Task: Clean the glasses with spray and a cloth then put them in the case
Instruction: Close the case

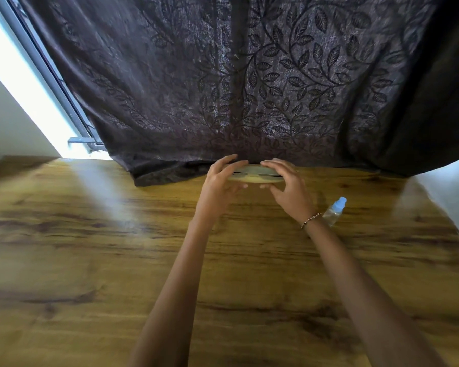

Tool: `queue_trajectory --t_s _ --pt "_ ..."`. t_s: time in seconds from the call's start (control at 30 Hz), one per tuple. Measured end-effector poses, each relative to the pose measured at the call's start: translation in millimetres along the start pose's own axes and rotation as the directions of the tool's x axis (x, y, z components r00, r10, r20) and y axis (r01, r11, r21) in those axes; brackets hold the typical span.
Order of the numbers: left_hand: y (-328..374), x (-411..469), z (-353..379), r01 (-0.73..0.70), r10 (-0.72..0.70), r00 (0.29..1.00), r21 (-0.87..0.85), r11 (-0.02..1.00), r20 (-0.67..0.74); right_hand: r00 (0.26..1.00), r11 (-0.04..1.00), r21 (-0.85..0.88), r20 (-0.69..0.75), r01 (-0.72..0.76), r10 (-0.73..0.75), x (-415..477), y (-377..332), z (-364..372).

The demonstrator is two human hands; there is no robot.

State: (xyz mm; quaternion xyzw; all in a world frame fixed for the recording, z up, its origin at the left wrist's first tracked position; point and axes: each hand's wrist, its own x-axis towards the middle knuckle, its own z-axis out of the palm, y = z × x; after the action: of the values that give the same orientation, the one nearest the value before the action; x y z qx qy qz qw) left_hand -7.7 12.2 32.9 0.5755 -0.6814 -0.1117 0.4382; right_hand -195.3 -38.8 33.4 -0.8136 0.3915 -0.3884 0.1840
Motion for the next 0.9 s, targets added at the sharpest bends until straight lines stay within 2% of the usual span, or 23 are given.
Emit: queue_trajectory --t_s 0.1,0.23,0.43,0.5,0.57,0.63,0.67,0.77,0.9 --pt "3 6 -1 -0.08 0.087 0.994 0.101 0.992 -0.066 1.0 1.0 0.014 -0.016 -0.004 0.004 2 1 -4" --pt "6 9 0 -0.112 0.129 0.987 0.157 0.981 -0.1 0.999 1.0 0.005 -0.041 -0.011 0.011 3 3 -6" --pt "3 9 -1 -0.099 0.104 0.993 0.08 0.992 -0.063 1.0 1.0 0.024 -0.025 -0.014 0.014 0 2 -6" --pt "3 8 -1 -0.018 0.018 1.0 -0.009 1.0 -0.019 0.999 1.0 0.028 -0.032 -0.013 0.014 -2 2 -5" --pt "2 6 0 0.186 -0.188 0.982 -0.161 0.969 0.004 0.999 0.999 0.021 -0.042 -0.033 0.034 -4 2 -5" --pt "-2 3 0 0.403 -0.407 0.912 -0.276 0.872 0.047 0.997 0.998 0.016 -0.049 -0.059 0.06 -5 3 -6" --pt "-5 2 0 0.474 -0.472 0.877 -0.307 0.825 0.087 0.997 0.998 0.015 -0.046 -0.067 0.068 -6 5 -7" --pt "-12 -2 2 0.563 -0.526 0.825 -0.37 0.739 0.207 0.994 0.994 -0.021 0.011 -0.107 0.107 -8 11 -9" --pt "-15 -7 9 0.561 -0.5 0.828 -0.389 0.731 0.254 0.97 0.98 -0.001 0.147 -0.197 0.195 -14 21 -11"
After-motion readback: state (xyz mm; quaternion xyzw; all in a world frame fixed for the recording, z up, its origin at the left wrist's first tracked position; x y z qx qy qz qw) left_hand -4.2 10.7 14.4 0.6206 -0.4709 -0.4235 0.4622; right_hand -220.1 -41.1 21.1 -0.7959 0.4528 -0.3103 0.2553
